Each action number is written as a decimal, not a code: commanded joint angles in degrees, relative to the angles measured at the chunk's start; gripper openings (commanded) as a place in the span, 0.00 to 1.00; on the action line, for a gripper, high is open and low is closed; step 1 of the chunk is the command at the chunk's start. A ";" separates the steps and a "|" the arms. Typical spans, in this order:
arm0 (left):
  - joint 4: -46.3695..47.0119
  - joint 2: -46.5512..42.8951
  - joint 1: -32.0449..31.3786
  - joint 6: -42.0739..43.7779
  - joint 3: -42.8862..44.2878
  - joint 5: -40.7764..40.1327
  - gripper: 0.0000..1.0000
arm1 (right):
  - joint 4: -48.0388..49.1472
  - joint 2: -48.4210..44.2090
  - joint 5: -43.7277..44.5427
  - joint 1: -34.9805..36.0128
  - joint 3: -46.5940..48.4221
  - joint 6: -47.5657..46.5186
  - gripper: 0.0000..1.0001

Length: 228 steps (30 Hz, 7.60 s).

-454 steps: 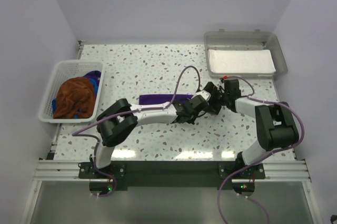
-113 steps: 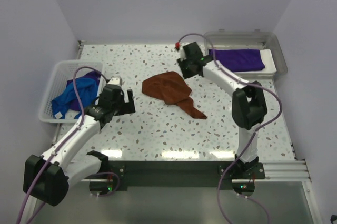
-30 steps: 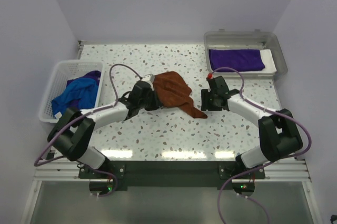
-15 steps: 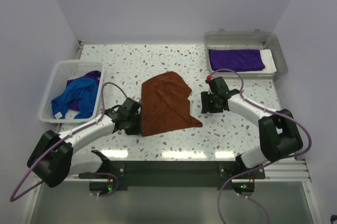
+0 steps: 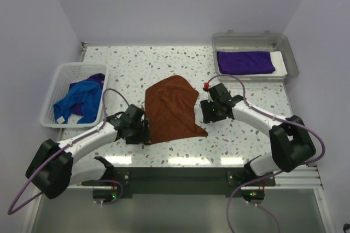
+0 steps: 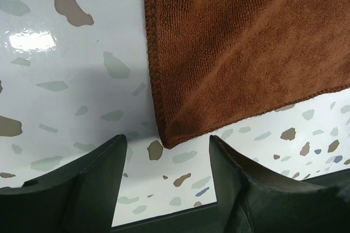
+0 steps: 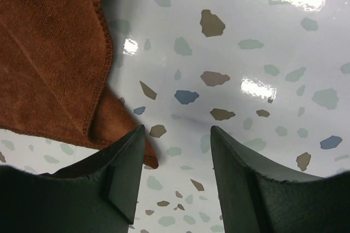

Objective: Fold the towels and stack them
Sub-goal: Flatten out the crumpled towel, then fold the towel

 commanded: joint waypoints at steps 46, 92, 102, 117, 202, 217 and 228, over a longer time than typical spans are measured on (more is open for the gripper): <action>1.78 2.19 -1.60 -0.52 -1.69 -0.53 0.00 | 0.51 3.11 -4.52 6.53 -5.05 2.16 0.39; -9.82 13.69 14.13 16.00 61.69 -8.18 0.00 | -22.42 6.71 -13.57 -4.98 51.52 1.45 0.00; 1.24 2.05 14.13 19.43 71.97 0.43 0.00 | -21.47 -4.78 -13.57 -5.95 65.18 -1.01 0.00; -11.41 -10.20 14.13 13.11 77.67 -0.18 0.00 | -31.13 -17.71 -14.54 -5.86 70.09 3.38 0.00; 1.16 5.00 15.89 3.96 5.17 6.15 0.00 | -11.37 -1.46 -22.54 -7.18 -1.88 12.35 0.00; 2.92 7.20 15.37 4.14 4.81 5.80 0.00 | -9.15 0.92 -18.85 -6.74 -3.65 12.00 0.00; -10.70 2.11 15.10 5.45 16.33 3.69 0.00 | -22.86 -6.29 -18.23 -6.13 7.60 9.98 0.00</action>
